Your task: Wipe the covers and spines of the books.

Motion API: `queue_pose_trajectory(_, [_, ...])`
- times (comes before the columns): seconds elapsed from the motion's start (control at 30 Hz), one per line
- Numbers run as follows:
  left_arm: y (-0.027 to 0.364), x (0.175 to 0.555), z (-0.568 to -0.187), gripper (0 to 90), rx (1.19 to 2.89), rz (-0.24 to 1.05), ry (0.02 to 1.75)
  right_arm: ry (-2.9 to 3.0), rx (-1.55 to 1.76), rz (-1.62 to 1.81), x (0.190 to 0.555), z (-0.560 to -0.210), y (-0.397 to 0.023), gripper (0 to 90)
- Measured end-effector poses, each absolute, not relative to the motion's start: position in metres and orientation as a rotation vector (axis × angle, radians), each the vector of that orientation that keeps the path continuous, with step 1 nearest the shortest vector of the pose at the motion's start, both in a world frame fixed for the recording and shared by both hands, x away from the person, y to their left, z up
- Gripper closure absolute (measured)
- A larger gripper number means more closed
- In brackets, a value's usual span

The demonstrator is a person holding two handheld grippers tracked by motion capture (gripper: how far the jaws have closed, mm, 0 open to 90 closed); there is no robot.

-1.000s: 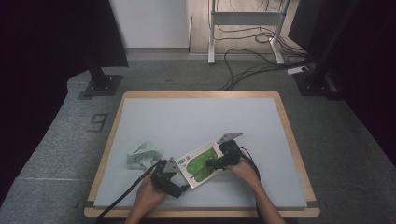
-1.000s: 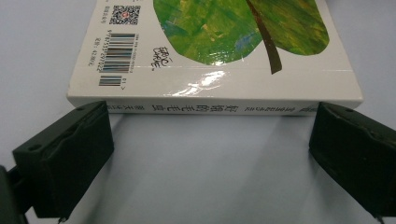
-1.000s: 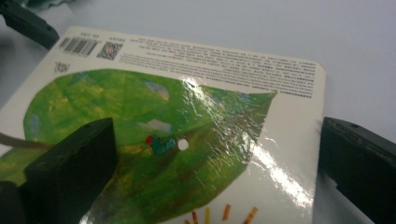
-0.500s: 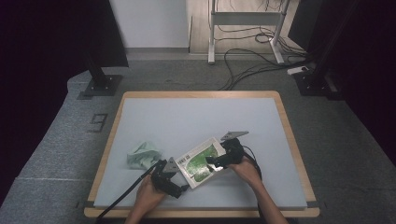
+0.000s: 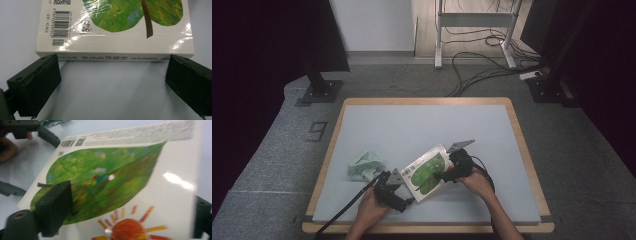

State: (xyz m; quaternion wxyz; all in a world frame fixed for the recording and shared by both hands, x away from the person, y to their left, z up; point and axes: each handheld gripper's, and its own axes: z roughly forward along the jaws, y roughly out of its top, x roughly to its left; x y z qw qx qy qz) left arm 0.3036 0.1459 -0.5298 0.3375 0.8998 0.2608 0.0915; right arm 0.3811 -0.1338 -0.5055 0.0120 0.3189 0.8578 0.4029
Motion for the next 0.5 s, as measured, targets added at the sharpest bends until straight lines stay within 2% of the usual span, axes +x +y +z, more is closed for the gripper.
queue_pose_trajectory(0.13, [0.146, 0.304, -0.530, 0.0, 2.345, 0.239, 0.680, 2.672, 1.016, 1.268, 0.391, -0.505, -0.138, 13.9])
queue_pose_trajectory(0.5, [0.146, 0.303, -0.530, 0.0, 2.348, 0.241, 0.678, 2.712, 0.924, 1.209, 0.409, -0.495, -0.129, 26.1])
